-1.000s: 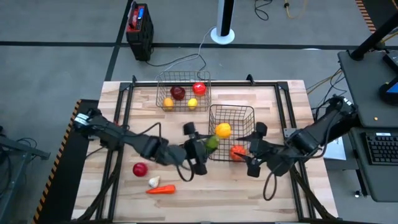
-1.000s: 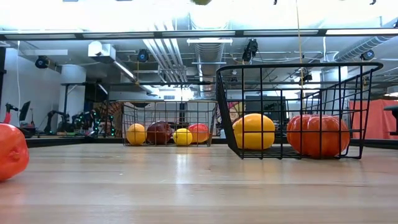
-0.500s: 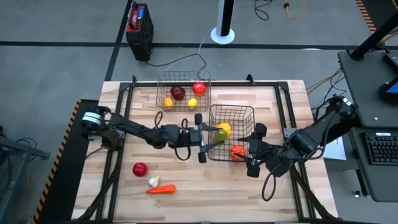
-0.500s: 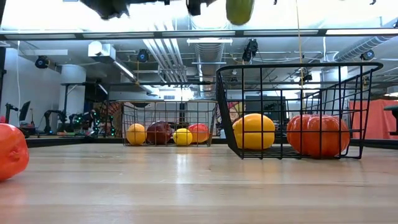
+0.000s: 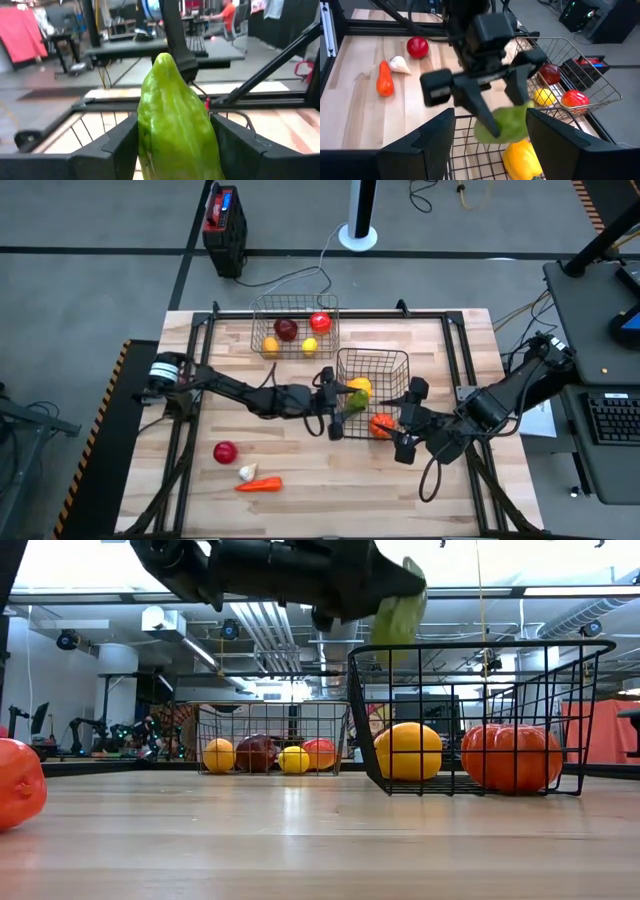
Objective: Sort produce into baskets
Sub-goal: Put the green bitter melon into the black wire basket, then put the white garlic into the black wire basket
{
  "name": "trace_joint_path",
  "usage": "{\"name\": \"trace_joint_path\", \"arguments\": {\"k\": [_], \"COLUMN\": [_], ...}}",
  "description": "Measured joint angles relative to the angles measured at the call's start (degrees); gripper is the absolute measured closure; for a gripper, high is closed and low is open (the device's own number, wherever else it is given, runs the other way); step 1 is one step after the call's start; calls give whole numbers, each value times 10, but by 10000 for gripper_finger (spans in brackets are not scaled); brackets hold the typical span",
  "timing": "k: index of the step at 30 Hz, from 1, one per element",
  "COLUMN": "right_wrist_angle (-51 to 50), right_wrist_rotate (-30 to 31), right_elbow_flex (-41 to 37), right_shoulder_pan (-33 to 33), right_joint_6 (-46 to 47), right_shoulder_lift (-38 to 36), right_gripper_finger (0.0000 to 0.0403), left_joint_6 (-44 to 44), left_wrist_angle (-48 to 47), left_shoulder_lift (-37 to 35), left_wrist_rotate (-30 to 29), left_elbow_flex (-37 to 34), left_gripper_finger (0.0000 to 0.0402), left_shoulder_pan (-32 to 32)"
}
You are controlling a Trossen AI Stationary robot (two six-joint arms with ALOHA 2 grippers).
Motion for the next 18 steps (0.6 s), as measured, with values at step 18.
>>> {"name": "trace_joint_path", "arguments": {"k": [18], "right_wrist_angle": [3], "right_wrist_rotate": [0], "right_elbow_flex": [-8], "right_shoulder_pan": [0], "right_joint_6": [8], "right_shoulder_lift": [0], "right_gripper_finger": [165], "left_joint_6": [-69], "left_wrist_angle": [-75], "left_shoulder_lift": [8], "left_wrist_rotate": [-34], "left_elbow_flex": [18], "left_gripper_finger": [144], "left_shoulder_pan": [1]}}
